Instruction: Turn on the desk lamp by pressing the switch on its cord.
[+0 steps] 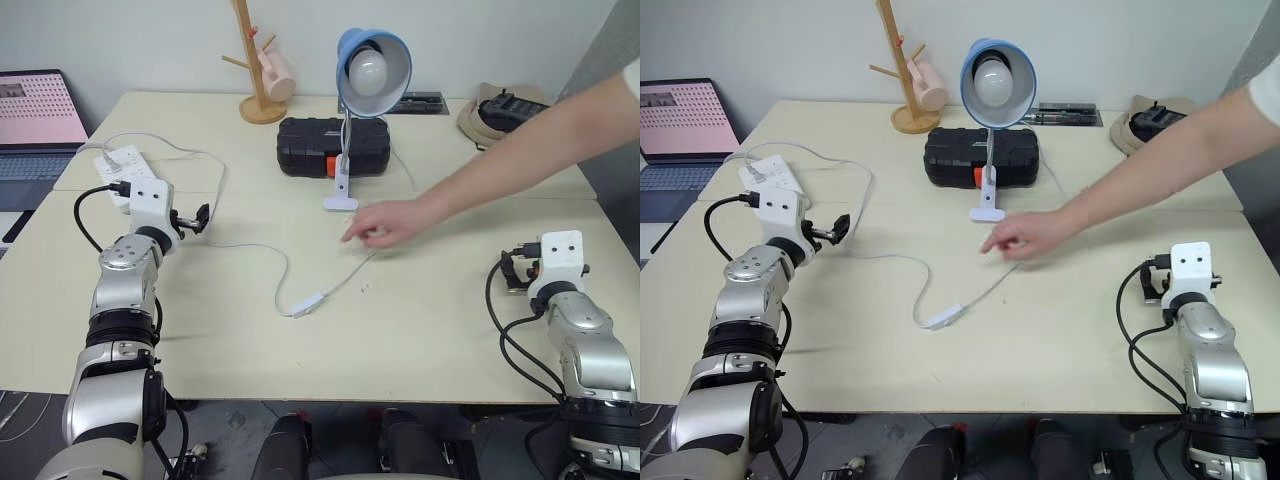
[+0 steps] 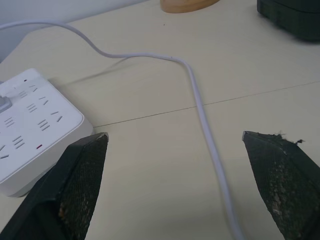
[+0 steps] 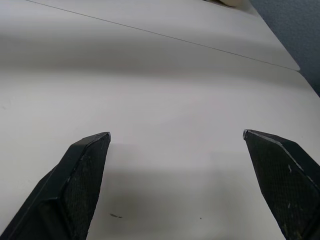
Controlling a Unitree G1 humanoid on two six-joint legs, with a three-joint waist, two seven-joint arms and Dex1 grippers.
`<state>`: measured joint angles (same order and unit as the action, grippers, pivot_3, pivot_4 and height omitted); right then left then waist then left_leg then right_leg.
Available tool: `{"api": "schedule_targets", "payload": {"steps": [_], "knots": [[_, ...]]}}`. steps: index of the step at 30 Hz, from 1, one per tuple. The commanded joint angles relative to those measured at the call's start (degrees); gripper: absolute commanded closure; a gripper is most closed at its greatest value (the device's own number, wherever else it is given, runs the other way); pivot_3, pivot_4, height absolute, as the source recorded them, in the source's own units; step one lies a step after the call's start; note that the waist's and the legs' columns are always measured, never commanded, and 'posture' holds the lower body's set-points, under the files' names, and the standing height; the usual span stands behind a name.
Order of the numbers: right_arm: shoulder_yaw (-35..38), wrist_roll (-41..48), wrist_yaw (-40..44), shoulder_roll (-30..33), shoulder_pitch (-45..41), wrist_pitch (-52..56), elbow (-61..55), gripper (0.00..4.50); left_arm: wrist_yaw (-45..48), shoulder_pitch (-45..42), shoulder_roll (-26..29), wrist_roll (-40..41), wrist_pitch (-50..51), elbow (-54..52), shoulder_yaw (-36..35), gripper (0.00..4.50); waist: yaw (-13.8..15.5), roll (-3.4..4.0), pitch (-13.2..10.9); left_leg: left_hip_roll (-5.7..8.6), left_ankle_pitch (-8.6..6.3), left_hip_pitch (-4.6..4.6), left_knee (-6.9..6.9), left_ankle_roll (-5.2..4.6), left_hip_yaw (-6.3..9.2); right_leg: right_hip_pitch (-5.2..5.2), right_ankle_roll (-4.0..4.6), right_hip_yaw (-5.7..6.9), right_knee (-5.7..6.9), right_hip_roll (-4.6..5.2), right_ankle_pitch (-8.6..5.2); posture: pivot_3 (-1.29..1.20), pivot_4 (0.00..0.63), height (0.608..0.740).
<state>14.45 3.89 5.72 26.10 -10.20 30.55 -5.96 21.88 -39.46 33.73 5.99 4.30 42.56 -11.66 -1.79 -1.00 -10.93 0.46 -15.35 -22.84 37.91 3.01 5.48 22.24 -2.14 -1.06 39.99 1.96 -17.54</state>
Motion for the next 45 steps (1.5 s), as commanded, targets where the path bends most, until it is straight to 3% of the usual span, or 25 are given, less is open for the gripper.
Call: {"api": "schedule_targets", "payload": {"steps": [1,8,19,26,30,33,38,45], "knots": [[0.5,-0.5,0.4,0.5,-0.1,-0.8,-2.3,0.03,1.0,-0.9,1.0,0.7,-0.3,-2.5,-0.7,0.00,0.0,0.00,0.0,0.00,0.00,0.00,0.00,0.00,0.00,0.00,0.00,0.00,0.00,0.00,0.00,0.00,0.150,0.740],[1.1,-1.0,0.2,0.5,0.2,-0.6,-2.2,0.03,0.2,-0.5,0.6,0.8,-1.3,-2.1,-1.2,0.00,0.0,0.00,0.0,0.00,0.00,0.00,0.01,0.00,0.00,0.00,0.00,0.00,0.00,0.00,0.00,0.00,0.150,0.740],[-1.9,-0.1,6.8,3.9,-3.3,-0.5,-2.3,0.03,3.5,0.7,3.9,1.6,0.4,-5.9,-1.8,0.00,0.0,0.00,0.0,0.00,0.00,0.01,0.02,0.00,-0.01,0.00,0.00,-0.01,0.01,-0.01,0.00,0.00,0.150,0.740],[-4.4,6.8,20.6,8.0,-5.9,1.3,-5.2,0.03,27.7,8.5,11.0,7.7,11.0,-26.0,4.4,0.00,-0.1,0.02,0.0,-0.06,0.00,0.00,0.00,0.00,0.02,-0.01,0.01,0.01,0.00,-0.04,0.00,0.00,0.150,0.740],[-6.6,17.6,36.0,14.0,-5.3,6.7,-14.3,0.03,41.6,11.7,17.2,12.3,17.4,-37.8,8.9,0.00,-0.2,0.05,0.0,-0.08,0.00,-0.02,0.02,-0.01,0.02,-0.03,0.01,-0.01,-0.02,-0.04,0.00,0.00,0.150,0.740],[-7.2,23.2,42.4,18.8,-2.6,10.9,-20.2,0.03,47.6,14.6,19.7,13.8,19.3,-44.9,12.0,0.00,-0.1,0.06,0.0,-0.10,-0.01,0.02,-0.01,-0.02,0.04,-0.09,0.02,0.00,-0.05,-0.05,-0.01,0.00,0.150,0.740],[-6.9,31.5,44.9,21.8,0.9,17.6,-29.6,0.03,53.5,18.9,21.2,11.9,15.1,-49.7,16.4,0.00,0.0,0.05,0.0,-0.11,-0.02,0.05,0.01,-0.03,0.05,-0.17,0.02,0.00,-0.10,-0.05,-0.02,0.00,0.150,0.740],[-6.2,35.6,40.0,21.5,8.0,21.5,-39.5,0.03,50.2,17.0,14.5,6.2,7.9,-42.3,21.3,0.00,0.2,0.03,0.0,-0.10,-0.01,0.03,0.02,-0.05,0.12,-0.19,0.01,0.05,-0.11,-0.18,-0.02,0.00,0.150,0.740]]}}
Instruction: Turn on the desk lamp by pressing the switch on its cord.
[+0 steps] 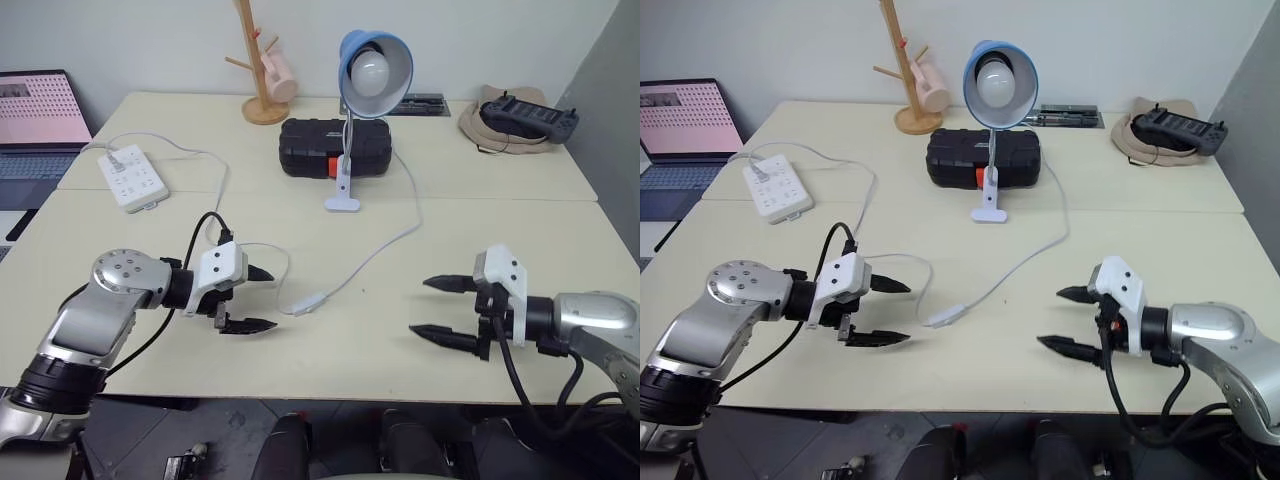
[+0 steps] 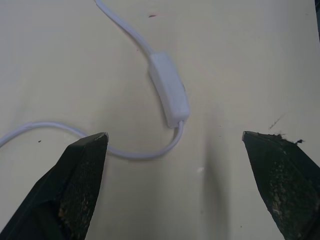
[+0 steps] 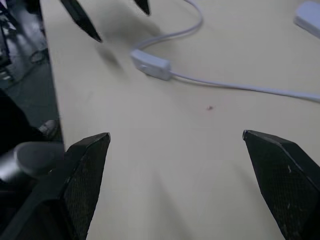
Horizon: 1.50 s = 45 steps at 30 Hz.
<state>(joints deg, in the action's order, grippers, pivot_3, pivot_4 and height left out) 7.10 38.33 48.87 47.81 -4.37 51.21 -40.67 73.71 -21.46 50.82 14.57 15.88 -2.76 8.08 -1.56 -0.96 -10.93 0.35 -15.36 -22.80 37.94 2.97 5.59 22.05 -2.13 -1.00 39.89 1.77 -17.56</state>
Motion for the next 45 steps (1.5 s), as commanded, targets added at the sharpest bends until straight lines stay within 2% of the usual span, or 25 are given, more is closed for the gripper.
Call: {"api": "schedule_targets", "payload": {"steps": [1,8,12,26,27,30,31,33,35,41,45], "knots": [[1.2,1.5,-4.6,-0.9,2.9,1.4,-5.6,0.03,-2.5,-1.3,-3.8,-3.4,-4.7,4.4,2.2,0.00,0.0,-0.01,0.0,0.00,0.00,0.00,-0.01,0.00,0.00,0.00,0.00,-0.01,-0.01,0.00,0.00,0.00,0.150,0.740],[1.5,-0.2,-8.2,-1.0,7.8,-0.1,-7.1,0.03,-3.1,-2.0,-8.5,-4.9,-6.9,7.4,4.0,0.00,0.0,-0.03,0.0,0.00,0.00,0.00,0.00,0.00,0.01,0.01,0.00,0.00,0.00,-0.03,0.00,0.00,0.150,0.740],[2.0,-2.6,-8.8,-0.7,10.8,-2.9,-6.7,0.00,-1.9,-2.3,-9.1,-5.3,-8.6,8.1,4.3,0.66,0.0,-0.04,0.0,0.01,0.00,0.01,0.02,0.00,-0.02,0.01,0.00,-0.03,0.00,-0.03,0.00,0.00,0.150,0.740],[0.4,-3.7,-9.3,-1.4,11.4,-5.6,-5.9,0.00,-2.2,-0.7,-9.7,-5.8,-9.9,8.4,4.0,4.05,-0.1,-0.04,0.0,-0.01,0.00,0.02,0.01,0.00,0.00,0.00,0.00,-0.03,0.00,-0.10,0.00,0.00,0.150,0.740],[0.3,-3.5,-9.4,-1.6,11.1,-5.4,-5.8,0.00,-2.5,-0.6,-9.9,-5.6,-9.6,8.3,3.9,4.12,-0.1,-0.05,0.0,-0.01,0.00,0.02,0.01,0.00,0.01,0.00,0.00,-0.03,0.00,-0.09,0.00,0.00,0.150,0.740],[0.1,-3.2,-10.0,-2.5,10.7,-5.1,-5.1,0.00,-4.7,-1.6,-11.6,-1.9,-0.8,7.2,2.1,4.11,-0.1,-0.04,0.0,-0.01,0.00,0.06,0.02,0.00,0.02,-0.04,0.00,-0.02,0.00,-0.09,0.00,0.00,0.150,0.740],[0.5,-1.3,-11.0,-4.3,10.1,-4.2,-4.4,0.00,-7.0,-3.7,-13.3,1.3,6.8,6.5,0.1,4.11,-0.1,-0.04,0.0,-0.01,0.00,0.07,0.02,0.00,0.02,-0.06,0.00,-0.01,0.00,-0.09,0.00,0.00,0.150,0.740],[3.4,8.5,-16.5,-11.5,7.0,-0.1,-1.7,0.00,-12.6,-10.3,-17.8,12.1,26.3,4.5,-5.6,4.11,0.1,-0.13,0.0,0.00,0.00,0.05,0.05,0.00,0.10,-0.09,0.00,0.05,0.00,-0.09,0.00,0.00,0.150,0.740],[5.0,15.9,-21.3,-16.7,3.7,2.9,0.2,0.00,-15.2,-13.8,-20.2,18.6,37.0,2.5,-8.9,4.11,0.1,-0.21,0.1,-0.01,0.01,-0.07,0.15,-0.01,0.35,-0.09,-0.01,0.22,0.02,-0.10,0.00,0.00,0.150,0.740],[4.7,31.2,-35.7,-28.1,-7.3,6.2,7.8,0.00,-25.0,-18.4,-27.3,29.0,53.2,1.3,-16.7,4.11,-1.0,-0.04,0.2,-0.02,0.02,0.18,0.01,0.00,0.36,-0.12,0.00,-0.05,0.05,-0.06,0.00,0.00,0.150,0.740],[5.9,43.2,-43.7,-31.4,-13.5,5.0,13.6,0.00,-30.1,-19.9,-31.8,36.5,62.0,-0.1,-22.2,4.11,-1.0,-0.04,0.2,-0.07,0.03,0.06,0.03,0.02,0.44,0.03,0.01,-0.03,0.12,-0.08,0.00,0.00,0.150,0.740]]}}
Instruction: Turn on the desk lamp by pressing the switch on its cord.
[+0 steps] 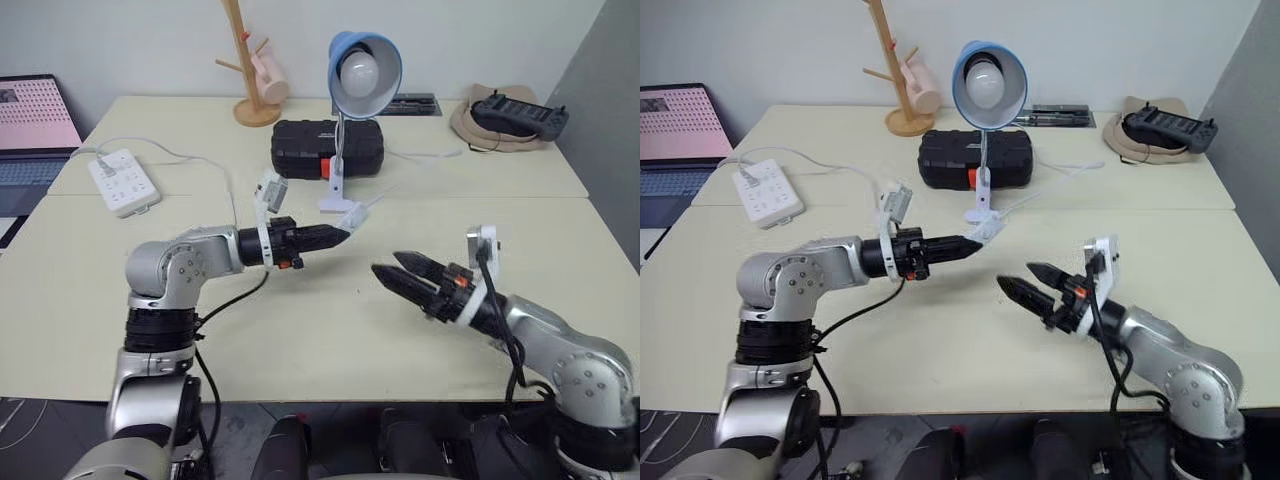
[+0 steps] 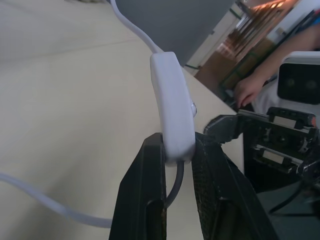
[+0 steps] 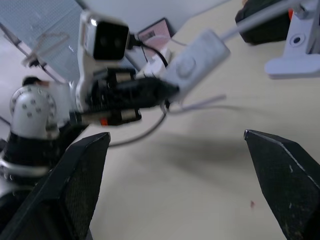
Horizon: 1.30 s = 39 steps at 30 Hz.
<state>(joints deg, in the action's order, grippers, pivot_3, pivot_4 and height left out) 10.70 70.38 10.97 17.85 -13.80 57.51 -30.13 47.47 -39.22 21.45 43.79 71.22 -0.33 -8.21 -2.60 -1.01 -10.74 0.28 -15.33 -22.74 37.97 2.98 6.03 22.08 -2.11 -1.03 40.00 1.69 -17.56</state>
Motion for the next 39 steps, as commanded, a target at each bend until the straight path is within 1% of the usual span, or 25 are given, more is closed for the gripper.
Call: {"api": "schedule_targets", "payload": {"steps": [1,3,6,14,22,34,39], "knots": [[2.6,14.4,-6.9,-1.6,-5.3,-1.7,4.4,0.00,-5.4,-2.5,-3.9,9.4,9.0,-2.7,-7.6,4.11,0.0,0.00,0.0,-0.01,0.00,0.01,0.02,0.00,-0.01,0.00,0.00,-0.01,0.01,0.01,0.00,0.00,0.150,0.740],[2.3,20.5,-7.6,-0.9,-6.5,-1.8,5.7,0.00,-8.5,-3.0,-6.2,12.2,11.8,-3.0,-10.2,4.11,0.0,0.00,0.0,-0.02,0.00,-0.01,0.04,-0.01,-0.01,-0.01,0.00,-0.01,0.01,0.04,0.00,0.00,0.150,0.740],[0.7,26.0,-9.7,0.2,-7.6,-2.1,6.2,0.00,-13.0,-3.6,-9.1,15.5,15.0,-3.5,-13.4,4.11,0.2,0.00,0.0,0.02,0.00,-0.03,0.04,-0.01,-0.01,-0.04,0.00,0.01,-0.02,0.07,0.00,0.00,0.150,0.740],[-3.0,30.6,-13.6,-0.2,-9.7,-5.3,8.7,0.00,-19.4,-2.8,-12.3,24.1,19.8,-6.9,-16.6,4.11,0.2,0.00,0.0,0.04,0.00,-0.02,0.04,-0.01,-0.08,-0.01,0.00,-0.03,-0.01,0.03,0.00,0.00,0.150,0.740],[-3.2,32.3,-12.8,1.5,-11.1,-6.4,10.8,0.00,-23.0,-1.1,-11.8,28.0,18.6,-6.9,-16.2,4.11,0.4,0.00,0.0,0.03,0.00,-0.04,0.03,0.00,-0.30,-0.01,0.00,-0.07,-0.05,0.01,0.00,0.00,0.150,0.740],[-2.7,34.6,-12.0,5.5,-7.9,-6.5,9.8,0.00,-24.0,0.0,-8.7,31.7,15.8,-5.2,-15.0,4.11,0.7,0.00,0.0,0.04,0.00,-0.07,0.02,-0.01,-0.41,0.00,0.00,-0.08,-0.08,0.01,0.00,0.00,0.150,0.740],[-3.3,34.6,-11.7,6.2,-7.9,-7.1,9.5,0.00,-25.2,-0.1,-8.5,33.7,14.9,-5.3,-13.6,4.11,0.7,0.00,0.0,0.04,0.00,-0.06,0.01,-0.01,-0.44,0.00,0.00,-0.09,-0.09,0.01,0.00,0.00,0.150,0.740]]}}
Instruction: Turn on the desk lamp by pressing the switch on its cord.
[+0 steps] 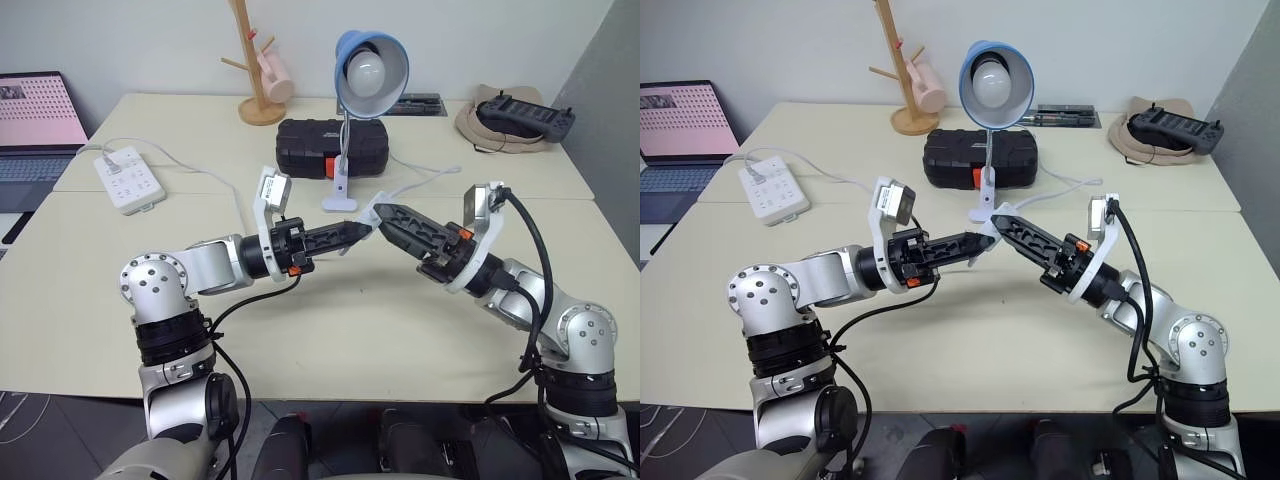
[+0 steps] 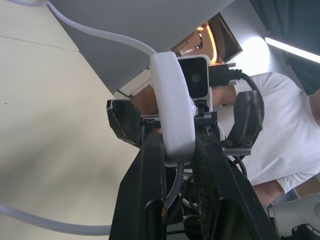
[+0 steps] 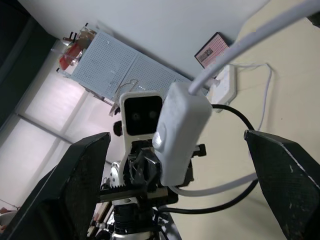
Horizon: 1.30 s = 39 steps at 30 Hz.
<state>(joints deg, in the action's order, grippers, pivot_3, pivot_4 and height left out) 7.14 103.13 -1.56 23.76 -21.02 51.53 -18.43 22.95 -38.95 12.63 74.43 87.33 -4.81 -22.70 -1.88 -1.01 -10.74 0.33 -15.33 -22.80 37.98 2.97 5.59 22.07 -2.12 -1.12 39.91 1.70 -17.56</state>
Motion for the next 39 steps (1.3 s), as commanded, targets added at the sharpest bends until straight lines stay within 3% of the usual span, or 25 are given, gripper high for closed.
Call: {"api": "schedule_targets", "payload": {"steps": [1,4,18,23,28,30,39], "knots": [[0.2,1.8,0.9,0.3,-0.8,-1.2,-2.1,0.00,-0.8,-0.4,0.4,3.3,-1.4,-0.7,1.1,4.11,0.0,0.00,0.0,0.00,0.00,0.00,0.00,0.00,0.00,0.00,0.00,0.00,0.00,0.00,0.00,0.00,0.150,0.740],[0.0,1.6,1.0,0.3,-1.2,-1.3,-1.9,0.40,-1.4,-0.5,0.8,4.3,-1.9,-0.7,2.0,4.11,0.0,0.00,0.0,0.00,0.00,0.00,0.00,0.00,0.01,0.00,0.00,0.01,0.00,-0.01,0.00,0.00,0.150,0.740],[-1.2,1.5,1.9,0.8,-2.3,-0.9,-1.3,3.44,-7.5,0.5,2.3,11.1,-6.6,-1.3,5.2,4.11,0.0,0.00,0.0,-0.01,0.00,-0.01,-0.01,0.00,0.02,0.02,0.00,-0.02,-0.02,-0.01,0.00,0.00,0.150,0.740],[-1.5,1.2,2.8,1.7,-2.5,-0.8,-1.2,3.82,-8.7,0.5,3.3,13.0,-8.5,-0.8,6.5,4.11,0.1,0.00,0.0,0.00,0.00,-0.02,-0.02,0.00,0.02,0.02,0.00,-0.01,-0.03,0.00,0.00,0.00,0.150,0.740],[-1.9,-0.3,3.7,2.6,-2.5,-0.7,-1.7,3.83,-9.2,0.5,4.2,14.2,-10.2,-0.7,8.1,4.11,0.1,0.00,0.0,0.00,0.00,-0.03,-0.02,0.00,0.02,0.02,0.00,-0.01,-0.05,-0.01,0.00,0.00,0.150,0.740],[-2.0,-0.5,3.9,2.8,-2.5,-0.7,-1.7,3.10,-9.3,0.6,4.5,14.7,-10.6,-0.7,8.5,4.11,0.1,0.00,0.0,0.01,0.00,-0.03,-0.03,0.00,0.02,0.02,0.00,-0.01,-0.04,-0.01,0.00,0.00,0.150,0.740],[-1.3,-0.3,3.1,3.3,-2.2,-1.5,-1.3,1.01,-9.8,1.6,6.2,17.3,-12.2,-1.8,10.4,4.11,0.1,0.00,0.0,0.00,0.00,-0.04,-0.04,0.00,0.03,0.04,-0.01,-0.02,-0.07,-0.01,0.00,0.00,0.150,0.740]]}}
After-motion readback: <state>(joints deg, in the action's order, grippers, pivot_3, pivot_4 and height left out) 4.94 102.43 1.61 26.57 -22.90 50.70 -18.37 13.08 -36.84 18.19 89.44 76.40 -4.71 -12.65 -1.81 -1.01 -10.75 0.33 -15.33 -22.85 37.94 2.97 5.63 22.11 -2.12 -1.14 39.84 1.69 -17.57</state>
